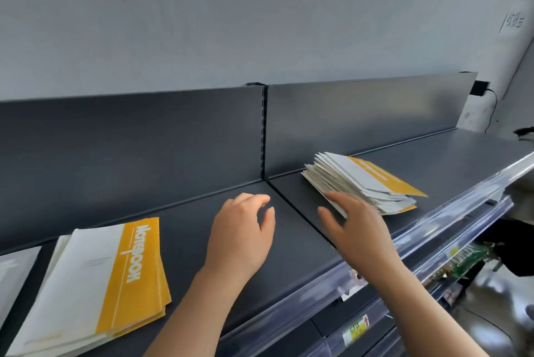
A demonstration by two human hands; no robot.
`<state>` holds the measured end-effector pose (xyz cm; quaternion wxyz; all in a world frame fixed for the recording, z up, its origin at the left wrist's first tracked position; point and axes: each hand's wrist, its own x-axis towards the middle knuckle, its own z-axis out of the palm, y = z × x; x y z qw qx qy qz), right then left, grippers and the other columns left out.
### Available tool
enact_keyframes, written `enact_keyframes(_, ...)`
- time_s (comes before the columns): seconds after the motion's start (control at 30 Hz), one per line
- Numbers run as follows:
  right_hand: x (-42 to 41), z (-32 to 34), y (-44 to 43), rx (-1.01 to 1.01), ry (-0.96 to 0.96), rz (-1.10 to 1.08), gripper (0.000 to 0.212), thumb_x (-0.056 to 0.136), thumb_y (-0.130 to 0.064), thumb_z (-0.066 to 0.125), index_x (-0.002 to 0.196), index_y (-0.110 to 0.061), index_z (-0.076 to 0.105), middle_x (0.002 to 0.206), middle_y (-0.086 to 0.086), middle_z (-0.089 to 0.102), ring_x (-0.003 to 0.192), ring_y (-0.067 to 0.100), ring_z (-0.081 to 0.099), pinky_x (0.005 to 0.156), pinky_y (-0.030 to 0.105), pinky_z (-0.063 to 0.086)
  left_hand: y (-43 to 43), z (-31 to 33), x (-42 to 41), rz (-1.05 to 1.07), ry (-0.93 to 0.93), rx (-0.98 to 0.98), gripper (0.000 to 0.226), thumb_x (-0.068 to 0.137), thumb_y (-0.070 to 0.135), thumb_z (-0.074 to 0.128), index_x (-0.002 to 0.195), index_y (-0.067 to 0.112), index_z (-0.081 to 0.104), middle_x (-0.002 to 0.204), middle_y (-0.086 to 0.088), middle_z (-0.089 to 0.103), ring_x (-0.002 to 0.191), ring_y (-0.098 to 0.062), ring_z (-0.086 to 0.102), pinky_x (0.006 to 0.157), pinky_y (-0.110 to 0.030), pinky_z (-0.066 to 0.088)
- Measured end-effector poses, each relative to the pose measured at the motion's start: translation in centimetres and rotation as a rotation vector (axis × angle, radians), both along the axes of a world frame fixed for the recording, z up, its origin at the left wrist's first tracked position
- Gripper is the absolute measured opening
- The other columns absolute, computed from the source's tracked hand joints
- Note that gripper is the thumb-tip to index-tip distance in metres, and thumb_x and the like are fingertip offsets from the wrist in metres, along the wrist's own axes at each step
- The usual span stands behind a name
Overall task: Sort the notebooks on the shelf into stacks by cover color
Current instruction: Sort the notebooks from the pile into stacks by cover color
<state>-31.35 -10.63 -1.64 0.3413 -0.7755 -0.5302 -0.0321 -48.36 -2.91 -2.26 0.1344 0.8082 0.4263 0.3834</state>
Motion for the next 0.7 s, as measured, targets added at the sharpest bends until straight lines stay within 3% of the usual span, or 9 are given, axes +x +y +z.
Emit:
enact_keyframes(0.17,6.5,0.4,2.2,0.026,0.024,-0.064,0.034,0.091,-0.028,0.057,0.122,-0.016,0.062,0.128,-0.002,0.06,0.118,0.016,0.054,0.096,0.026,0.038,2.3,1.0,5.8,-0.073,0.006,-0.009,0.029,0.095,0.03,0.049,0.119,0.023,0.063,0.113,0.012,0.061,0.106,-0.009,0.052,0.086,-0.022,0.041)
enact_keyframes(0.27,10.8,0.1,2.9,-0.037,0.06,-0.126,0.036,0.093,-0.03,0.053,0.126,-0.017,0.059,0.135,-0.005,0.054,0.118,0.015,0.053,0.09,0.023,0.037,2.8,0.9,9.4,-0.106,-0.004,-0.052,0.027,0.095,0.03,0.049,0.117,0.024,0.064,0.107,0.012,0.062,0.1,-0.01,0.054,0.085,-0.027,0.046)
enact_keyframes(0.4,17.2,-0.6,4.2,-0.145,0.078,-0.162,0.039,0.094,-0.033,0.051,0.13,-0.017,0.056,0.137,-0.003,0.052,0.116,0.021,0.055,0.092,0.029,0.041,3.3,0.8,14.6,-0.117,-0.052,-0.098,0.022,0.093,0.025,0.049,0.103,0.017,0.067,0.089,0.008,0.064,0.085,-0.013,0.057,0.079,-0.035,0.05)
enact_keyframes(0.47,20.0,-0.9,4.9,-0.216,0.091,-0.141,0.032,0.094,-0.031,0.05,0.119,-0.015,0.061,0.125,0.002,0.059,0.111,0.026,0.055,0.089,0.034,0.043,3.5,0.6,17.3,-0.102,-0.069,-0.138,0.02,0.092,0.023,0.049,0.093,0.013,0.067,0.075,0.005,0.063,0.074,-0.014,0.057,0.074,-0.038,0.051)
enact_keyframes(0.5,21.1,-1.0,5.2,-0.252,0.096,-0.11,0.025,0.093,-0.031,0.048,0.104,-0.014,0.063,0.108,0.003,0.063,0.1,0.028,0.057,0.084,0.037,0.045,3.7,0.5,18.5,-0.081,-0.072,-0.16,0.02,0.092,0.022,0.049,0.086,0.012,0.065,0.068,0.003,0.061,0.067,-0.015,0.055,0.07,-0.039,0.052)
enact_keyframes(0.57,22.7,-1.3,5.5,-0.306,0.103,-0.018,0.026,0.092,-0.033,0.045,0.081,-0.012,0.055,0.08,0.001,0.058,0.08,0.027,0.056,0.071,0.04,0.046,4.0,0.3,20.8,-0.021,-0.071,-0.214,0.025,0.091,0.024,0.05,0.07,0.011,0.054,0.055,0.003,0.049,0.052,-0.013,0.044,0.061,-0.037,0.049)
enact_keyframes(0.6,23.2,-1.4,5.5,-0.314,0.1,0.043,0.027,0.093,-0.034,0.045,0.08,-0.013,0.054,0.079,0.001,0.056,0.08,0.026,0.055,0.07,0.038,0.045,4.1,0.2,21.9,0.009,-0.071,-0.244,0.032,0.091,0.027,0.052,0.064,0.011,0.046,0.051,0.005,0.043,0.05,-0.012,0.038,0.058,-0.035,0.046)
enact_keyframes(0.7,24.1,-1.9,5.5,-0.285,0.061,0.243,0.028,0.095,-0.035,0.047,0.109,-0.017,0.064,0.117,-0.008,0.059,0.11,0.017,0.053,0.087,0.029,0.041,4.5,0.2,24.2,0.136,-0.063,-0.327,0.038,0.087,0.04,0.059,0.065,0.012,0.045,0.058,0.007,0.049,0.054,-0.01,0.045,0.053,-0.031,0.04)
